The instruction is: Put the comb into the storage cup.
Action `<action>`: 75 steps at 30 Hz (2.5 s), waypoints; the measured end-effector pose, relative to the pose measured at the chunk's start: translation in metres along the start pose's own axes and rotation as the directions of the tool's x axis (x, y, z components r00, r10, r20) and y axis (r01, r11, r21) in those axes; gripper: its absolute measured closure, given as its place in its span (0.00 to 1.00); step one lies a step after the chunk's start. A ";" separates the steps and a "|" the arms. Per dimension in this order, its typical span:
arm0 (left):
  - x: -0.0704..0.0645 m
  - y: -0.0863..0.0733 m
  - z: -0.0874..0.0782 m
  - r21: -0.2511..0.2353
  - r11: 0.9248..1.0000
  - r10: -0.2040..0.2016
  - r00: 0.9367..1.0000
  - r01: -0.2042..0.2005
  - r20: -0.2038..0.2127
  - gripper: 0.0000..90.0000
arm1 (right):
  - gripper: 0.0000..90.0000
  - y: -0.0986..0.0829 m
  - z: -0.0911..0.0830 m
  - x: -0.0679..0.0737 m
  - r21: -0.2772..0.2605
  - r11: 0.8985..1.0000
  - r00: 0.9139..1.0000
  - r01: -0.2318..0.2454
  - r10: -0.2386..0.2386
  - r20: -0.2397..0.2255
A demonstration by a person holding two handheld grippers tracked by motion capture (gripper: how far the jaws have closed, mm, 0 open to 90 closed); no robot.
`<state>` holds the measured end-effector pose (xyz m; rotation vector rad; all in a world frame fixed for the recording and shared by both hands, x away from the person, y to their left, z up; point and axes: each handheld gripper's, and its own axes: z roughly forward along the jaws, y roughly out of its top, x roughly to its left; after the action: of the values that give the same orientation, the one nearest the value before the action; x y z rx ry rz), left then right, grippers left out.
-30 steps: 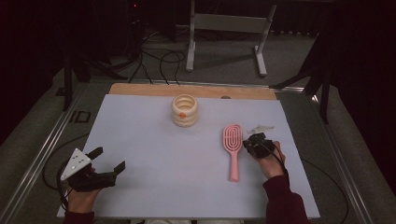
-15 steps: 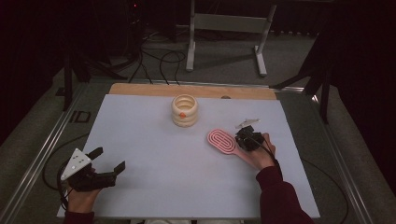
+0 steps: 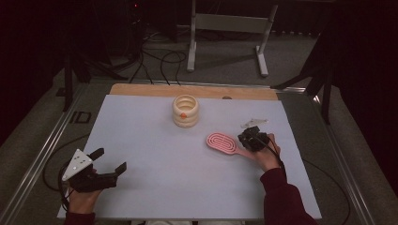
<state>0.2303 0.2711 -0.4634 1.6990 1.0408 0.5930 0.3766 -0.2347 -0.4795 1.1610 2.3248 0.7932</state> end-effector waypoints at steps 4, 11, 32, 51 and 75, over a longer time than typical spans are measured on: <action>0.000 0.000 0.000 0.000 1.000 -0.001 1.000 0.001 -0.002 0.02 | 0.90 0.000 -0.014 0.001 -0.059 0.998 0.999 -0.013 0.011 -0.039; 0.000 0.000 -0.001 -0.003 1.000 0.000 1.000 0.000 -0.008 0.02 | 0.71 -0.005 -0.040 0.000 -0.163 0.986 0.997 -0.039 0.028 -0.071; 0.000 0.002 -0.003 -0.011 1.000 0.007 1.000 -0.007 -0.022 0.01 | 0.10 -0.072 -0.099 0.016 -0.396 0.910 0.992 -0.124 0.109 -0.059; -0.004 0.000 0.002 -0.012 1.000 0.025 1.000 -0.025 -0.010 0.00 | 0.10 -0.106 -0.110 0.012 -0.447 0.879 0.986 -0.164 0.144 -0.079; -0.003 0.000 0.002 -0.008 1.000 0.025 0.999 -0.026 -0.029 0.00 | 0.10 -0.058 -0.125 0.004 -0.335 0.939 0.997 -0.072 0.060 -0.047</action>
<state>0.2303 0.2673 -0.4642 1.7030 1.0372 0.6393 0.2667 -0.2974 -0.4242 1.0815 2.0777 1.1912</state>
